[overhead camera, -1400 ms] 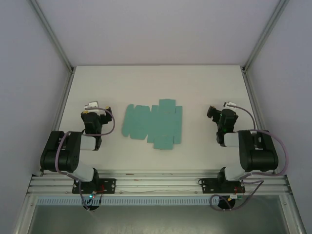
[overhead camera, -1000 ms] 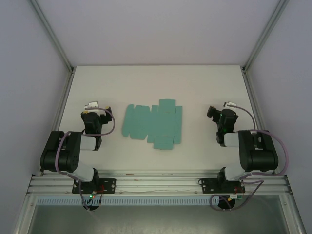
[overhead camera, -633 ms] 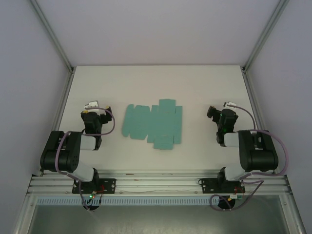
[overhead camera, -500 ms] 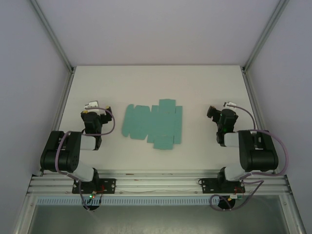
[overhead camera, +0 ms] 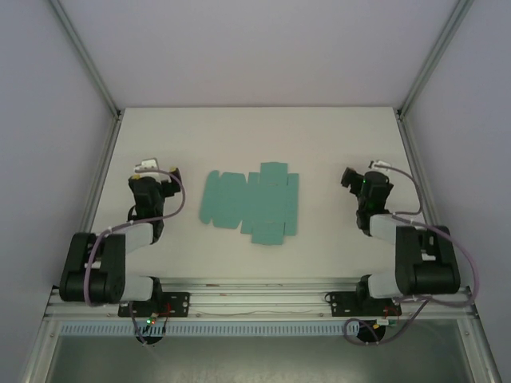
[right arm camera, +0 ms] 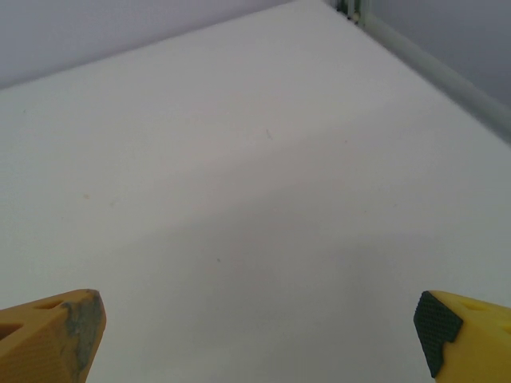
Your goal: Assemble paper box
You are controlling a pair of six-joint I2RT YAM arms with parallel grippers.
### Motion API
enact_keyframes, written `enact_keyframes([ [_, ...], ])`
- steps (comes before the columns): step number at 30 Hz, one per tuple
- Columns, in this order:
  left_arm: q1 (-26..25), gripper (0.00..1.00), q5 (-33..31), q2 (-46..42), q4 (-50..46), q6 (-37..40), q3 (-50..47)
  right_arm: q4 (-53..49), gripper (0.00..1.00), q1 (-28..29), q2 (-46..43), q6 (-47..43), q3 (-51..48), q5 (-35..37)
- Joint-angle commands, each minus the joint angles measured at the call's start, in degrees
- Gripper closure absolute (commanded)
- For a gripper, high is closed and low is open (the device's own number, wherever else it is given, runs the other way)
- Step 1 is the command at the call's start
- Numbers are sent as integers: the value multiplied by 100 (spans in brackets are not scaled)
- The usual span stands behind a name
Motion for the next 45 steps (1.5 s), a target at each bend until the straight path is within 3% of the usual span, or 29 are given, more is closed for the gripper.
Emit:
enact_keyframes([
  [1, -78, 0, 34, -550, -1619, -495, 675, -1688, 0, 194, -570, 531, 691, 445],
  [5, -292, 0, 518, -699, -2764, -1023, 1259, -3081, 0, 995, -856, 839, 1297, 505],
  [8, -485, 0, 1227, -514, -3309, -1344, 1542, -3478, 3, 1582, -872, 1390, 1489, 43],
  [13, -613, 0, 2590, -20, -3708, -1738, 1747, -3838, 26, 2526, -389, 2207, 1844, -923],
  [16, -672, 0, 2844, 330, -4080, -1702, 1945, -3837, 38, 2853, 153, 2532, 2016, -1550],
  [19, -742, 0, 2925, 704, -4279, -1617, 2064, -3567, 47, 3001, 705, 2699, 2065, -1894],
  [22, -738, 0, 3235, 1064, -4288, -1641, 2106, -3774, 53, 3001, 1230, 2730, 2249, -1793],
  [26, -771, 1, 3513, 1477, -4377, -1643, 2242, -3737, 55, 2976, 1657, 2598, 2204, -1524],
  [30, -839, 2, 3926, 1767, -4131, -1604, 2213, -3609, 57, 2801, 2121, 2308, 2171, -1695],
  [33, -849, 7, 4384, 2007, -3871, -1706, 2203, -3512, 62, 2740, 2415, 1795, 2185, -1899],
  [39, -853, 29, 5494, 2234, -2877, -2249, 2091, -3477, 62, 2639, 2635, 1442, 2236, -1898],
  [41, -852, 39, 5715, 2202, -2346, -2529, 1924, -3297, 62, 2601, 2579, 1471, 2132, -1906],
  [45, -852, 68, 5782, 1958, -1319, -3069, 1556, -3008, 62, 2443, 2431, 1403, 1912, -2230],
])
